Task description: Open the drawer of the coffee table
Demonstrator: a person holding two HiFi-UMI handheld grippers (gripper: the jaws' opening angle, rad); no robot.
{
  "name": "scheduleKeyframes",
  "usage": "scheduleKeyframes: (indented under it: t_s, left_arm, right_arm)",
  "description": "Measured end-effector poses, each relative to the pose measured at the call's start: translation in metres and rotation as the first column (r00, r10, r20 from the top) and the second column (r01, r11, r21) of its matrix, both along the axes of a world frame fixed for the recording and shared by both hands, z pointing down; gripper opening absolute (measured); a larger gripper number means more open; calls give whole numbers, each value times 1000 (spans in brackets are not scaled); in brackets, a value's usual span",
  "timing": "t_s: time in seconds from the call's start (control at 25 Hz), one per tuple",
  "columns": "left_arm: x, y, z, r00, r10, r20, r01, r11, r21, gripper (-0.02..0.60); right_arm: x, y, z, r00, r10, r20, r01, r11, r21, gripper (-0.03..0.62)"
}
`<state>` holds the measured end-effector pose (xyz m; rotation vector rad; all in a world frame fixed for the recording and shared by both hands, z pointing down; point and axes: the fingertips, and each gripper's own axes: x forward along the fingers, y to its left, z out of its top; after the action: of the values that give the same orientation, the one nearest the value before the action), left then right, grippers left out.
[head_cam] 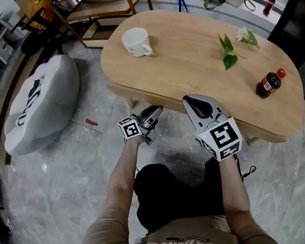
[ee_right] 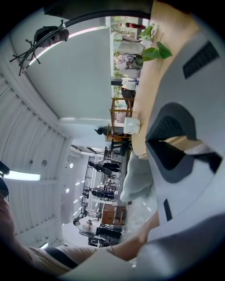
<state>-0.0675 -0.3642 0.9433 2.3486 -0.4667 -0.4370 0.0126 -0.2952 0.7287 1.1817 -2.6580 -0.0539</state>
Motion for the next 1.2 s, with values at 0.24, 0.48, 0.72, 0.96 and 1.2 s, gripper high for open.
scheduleKeyframes:
  t_s: [0.24, 0.48, 0.72, 0.96, 1.2]
  left_arm:
    - [-9, 16, 0, 999, 17, -46, -19, 999, -37, 76]
    - [-19, 41, 4, 999, 32, -4, -32, 999, -23, 46]
    - [-17, 42, 2, 999, 40, -17, -40, 999, -18, 49]
    - [-23, 35, -3, 992, 35, -119, -35, 999, 3, 127]
    - [-23, 37, -8, 988, 97, -117, -94, 995, 29, 141]
  right_arm:
    - [-6, 5, -4, 1000, -19, -7, 19, 1000, 4, 5]
    - [-6, 11, -12, 999, -36, 30, 36, 999, -1, 5]
    - [-6, 13, -15, 999, -41, 31, 41, 999, 8, 5]
    - [-2, 16, -11, 999, -41, 11, 40, 999, 10, 5]
    - [3, 16, -4, 1000, -27, -2, 27, 1000, -6, 5]
